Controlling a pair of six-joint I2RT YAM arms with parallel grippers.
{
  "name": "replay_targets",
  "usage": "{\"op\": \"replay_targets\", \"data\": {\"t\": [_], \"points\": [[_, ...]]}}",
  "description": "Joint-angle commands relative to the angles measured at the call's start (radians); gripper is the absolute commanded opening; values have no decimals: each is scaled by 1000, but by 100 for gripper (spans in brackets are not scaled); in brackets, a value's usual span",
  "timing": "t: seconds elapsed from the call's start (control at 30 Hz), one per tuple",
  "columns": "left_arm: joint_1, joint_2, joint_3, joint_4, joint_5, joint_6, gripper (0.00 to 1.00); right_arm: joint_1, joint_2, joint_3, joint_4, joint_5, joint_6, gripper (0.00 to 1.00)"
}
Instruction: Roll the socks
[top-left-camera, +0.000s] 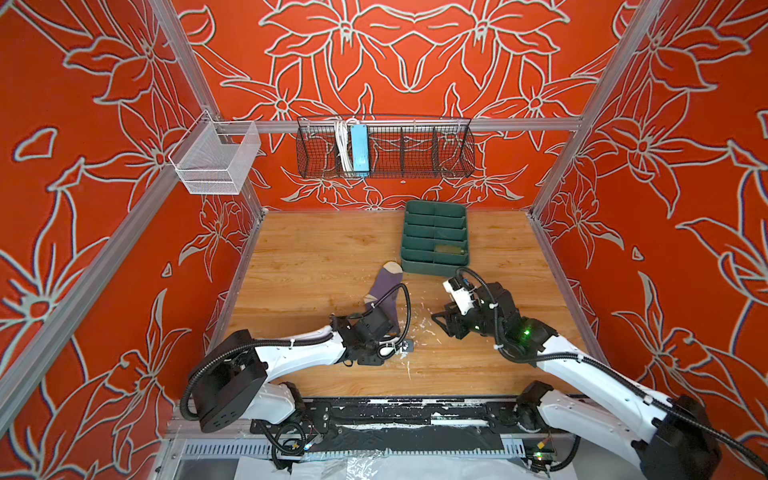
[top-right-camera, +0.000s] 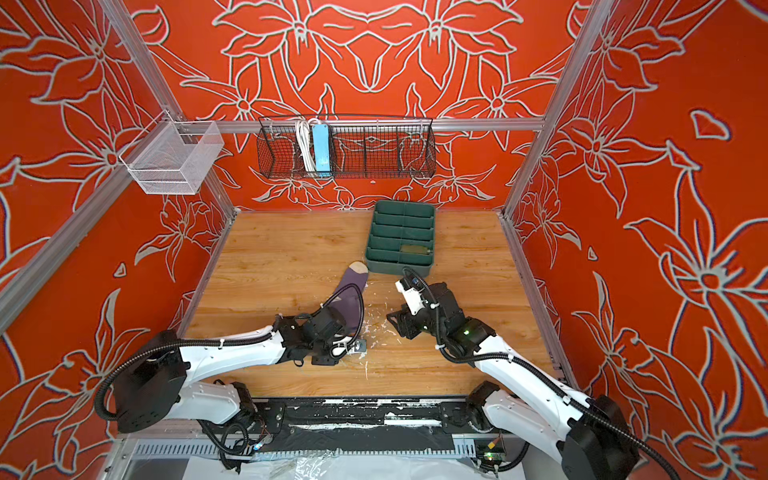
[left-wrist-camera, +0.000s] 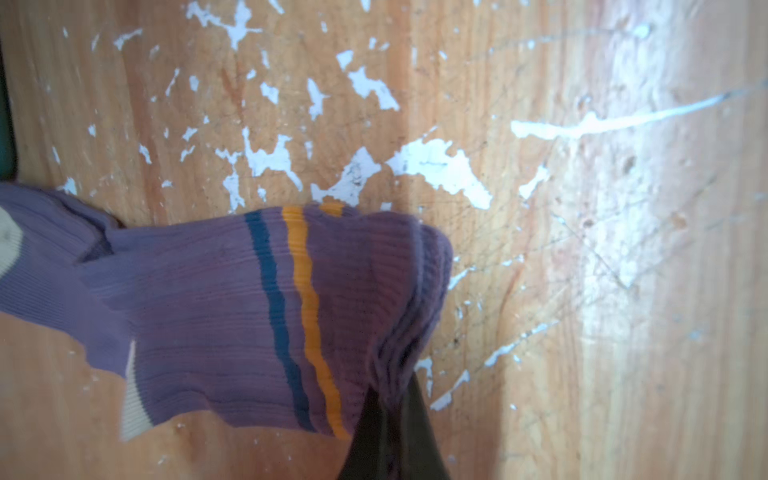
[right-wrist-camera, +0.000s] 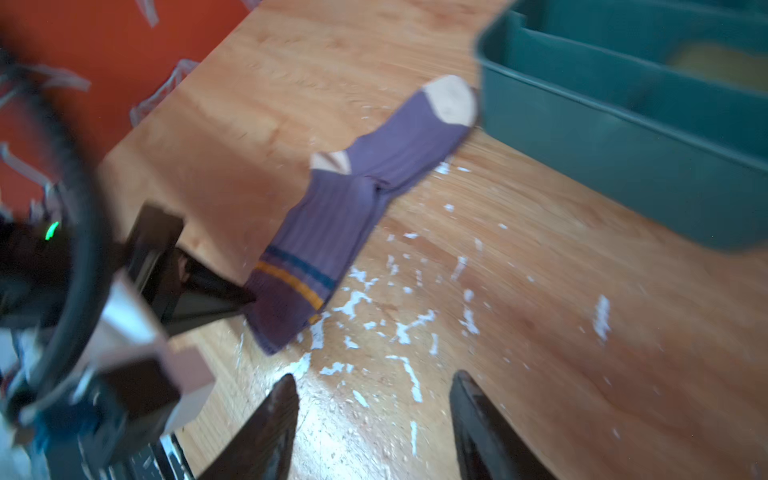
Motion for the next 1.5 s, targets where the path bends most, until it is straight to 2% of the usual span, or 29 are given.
{"op": "replay_targets", "data": {"t": [0.0, 0.13, 0.23, 0.37, 0.47, 0.53, 0.67, 0.9, 1.07, 1.27, 1.47], "points": [[57, -7, 30, -85, 151, -31, 0, 82, -29, -14, 61, 46, -210, 59], [105, -2, 35, -87, 244, -51, 0, 198, -129, -96, 159, 28, -285, 59], [120, 3, 30, -92, 258, -52, 0, 277, -207, -174, 238, 37, -362, 61], [140, -6, 19, -79, 276, -60, 0, 288, -220, -201, 216, 126, -306, 63], [159, -2, 23, -79, 305, -65, 0, 297, -204, -241, 243, 121, -250, 62], [170, 11, 32, -85, 326, -67, 0, 319, -178, -284, 342, 107, -237, 62], [182, 42, 45, -85, 340, -67, 0, 389, -29, -304, 470, 116, -321, 63], [186, 44, 44, -76, 337, -70, 0, 418, 323, -287, 717, 155, -491, 64], [187, 43, 44, -90, 334, -72, 0, 501, 536, -224, 863, 251, -639, 65], [187, 51, 45, -87, 330, -74, 0, 538, 678, -183, 1009, 373, -688, 64], [188, 57, 54, -94, 323, -71, 0, 539, 735, -157, 992, 385, -676, 59]]}}
